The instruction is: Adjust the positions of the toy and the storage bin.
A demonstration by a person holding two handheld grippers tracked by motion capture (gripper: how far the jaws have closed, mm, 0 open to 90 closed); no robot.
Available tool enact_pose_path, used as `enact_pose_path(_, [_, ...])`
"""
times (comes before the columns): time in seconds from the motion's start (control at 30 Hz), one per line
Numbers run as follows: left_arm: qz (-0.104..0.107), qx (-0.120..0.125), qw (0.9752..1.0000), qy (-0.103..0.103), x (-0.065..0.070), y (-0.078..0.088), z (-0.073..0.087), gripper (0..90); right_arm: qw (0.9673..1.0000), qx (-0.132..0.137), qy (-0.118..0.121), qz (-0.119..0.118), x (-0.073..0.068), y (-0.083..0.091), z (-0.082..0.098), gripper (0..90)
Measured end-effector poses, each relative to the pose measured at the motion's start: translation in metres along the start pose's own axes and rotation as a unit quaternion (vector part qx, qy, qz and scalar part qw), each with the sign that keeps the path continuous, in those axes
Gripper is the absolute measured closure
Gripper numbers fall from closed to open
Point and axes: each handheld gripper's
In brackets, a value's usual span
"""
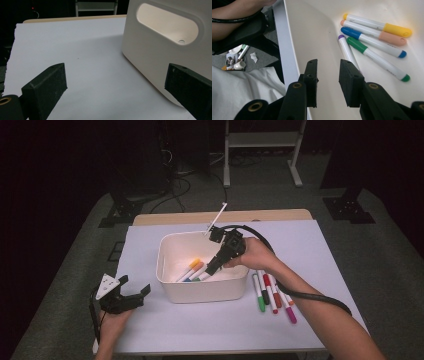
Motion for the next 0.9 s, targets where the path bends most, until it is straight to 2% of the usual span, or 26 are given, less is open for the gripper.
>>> enact_pose_path(0.13, [-0.001, 0.001, 1.0, 0.002, 0.0, 0.0, 0.0, 2.6, 0.9999, 0.014, -0.002, 0.005, -0.001, 0.013, 0.005, 67.0])
enact_pose_path(0.37, [-0.002, -0.001, 1.0, 0.001, 0.0, 0.0, 0.0, 2.6, 0.9989, 0.043, -0.006, 0.018, -0.006, 0.049, 0.02, 66.7])
enact_pose_path(0.43, [-0.002, -0.004, 1.0, 0.003, 0.0, 0.0, 0.001, 2.7, 0.998, 0.056, -0.01, 0.026, -0.007, 0.065, 0.029, 66.0])
enact_pose_path(0.5, [-0.002, -0.004, 1.0, 0.006, 0.0, 0.0, 0.001, 2.7, 0.9976, 0.061, -0.014, 0.029, -0.007, 0.07, 0.032, 66.0])
enact_pose_path(0.6, [-0.002, -0.003, 1.0, 0.006, 0.0, 0.001, 0.001, 2.6, 0.9964, 0.073, -0.025, 0.036, -0.005, 0.085, 0.048, 66.0])
enact_pose_path(0.63, [-0.003, -0.003, 1.0, 0.007, 0.0, 0.001, 0.001, 2.7, 0.9954, 0.08, -0.031, 0.043, -0.003, 0.094, 0.059, 66.0])
enact_pose_path(0.7, [-0.003, -0.004, 1.0, 0.006, 0.0, 0.001, 0.001, 2.6, 0.9948, 0.084, -0.035, 0.044, -0.003, 0.097, 0.064, 65.9])
enact_pose_path(0.9, [-0.005, -0.005, 1.0, 0.006, -0.001, 0.001, 0.001, 2.6, 0.9915, 0.097, -0.062, 0.061, 0.004, 0.116, 0.103, 65.4])
Point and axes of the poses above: each handheld gripper's, and its own axes: y roughly backward along the jaws, z roughly out of its underside, x roughly to its right, and after that the axes turned 14 degrees about x, right-handed
